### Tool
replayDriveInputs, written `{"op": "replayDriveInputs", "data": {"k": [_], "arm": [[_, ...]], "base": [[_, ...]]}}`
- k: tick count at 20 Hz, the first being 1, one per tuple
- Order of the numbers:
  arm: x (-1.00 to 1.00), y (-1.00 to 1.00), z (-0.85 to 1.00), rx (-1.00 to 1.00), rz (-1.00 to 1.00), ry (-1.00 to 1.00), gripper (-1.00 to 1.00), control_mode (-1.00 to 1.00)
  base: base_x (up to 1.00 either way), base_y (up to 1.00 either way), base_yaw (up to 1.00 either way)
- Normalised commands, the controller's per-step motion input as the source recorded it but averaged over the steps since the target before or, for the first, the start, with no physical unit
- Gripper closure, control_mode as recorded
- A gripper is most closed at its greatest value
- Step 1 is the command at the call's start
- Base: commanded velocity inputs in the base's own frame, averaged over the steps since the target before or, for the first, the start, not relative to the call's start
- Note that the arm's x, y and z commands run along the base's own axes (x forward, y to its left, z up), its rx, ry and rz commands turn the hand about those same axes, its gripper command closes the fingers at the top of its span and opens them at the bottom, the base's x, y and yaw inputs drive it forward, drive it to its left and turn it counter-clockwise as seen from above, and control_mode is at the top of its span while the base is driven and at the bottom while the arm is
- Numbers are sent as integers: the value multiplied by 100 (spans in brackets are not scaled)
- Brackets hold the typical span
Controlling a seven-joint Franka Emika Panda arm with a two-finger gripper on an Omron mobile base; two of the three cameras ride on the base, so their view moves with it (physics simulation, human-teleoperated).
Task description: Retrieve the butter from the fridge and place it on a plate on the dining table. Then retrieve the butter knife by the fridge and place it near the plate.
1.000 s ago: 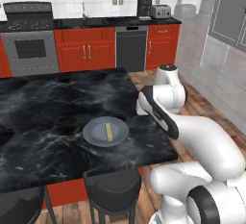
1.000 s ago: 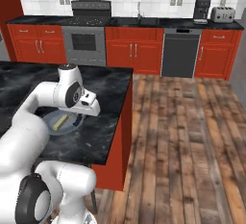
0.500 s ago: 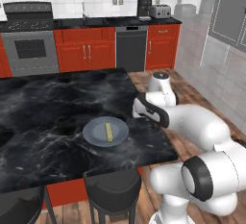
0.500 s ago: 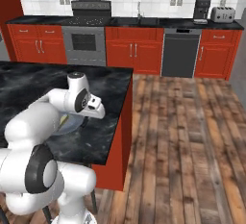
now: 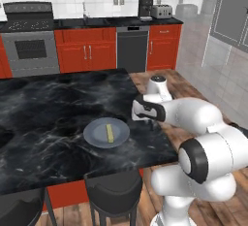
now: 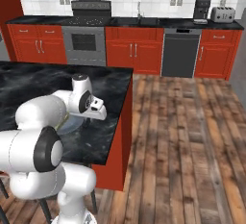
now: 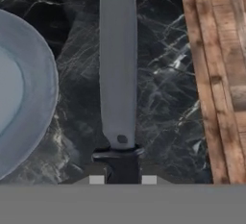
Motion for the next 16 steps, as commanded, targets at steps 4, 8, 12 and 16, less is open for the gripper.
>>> {"op": "replayDriveInputs", "data": {"k": [4,8,12,16], "arm": [[16,1,-31,0,0,0,100,-100],[13,3,-31,0,0,0,100,-100],[8,2,-32,0,0,0,100,-100],[11,7,-26,0,0,0,100,-100]], "base": [[0,0,0],[0,0,0],[0,0,0],[0,0,0]]}}
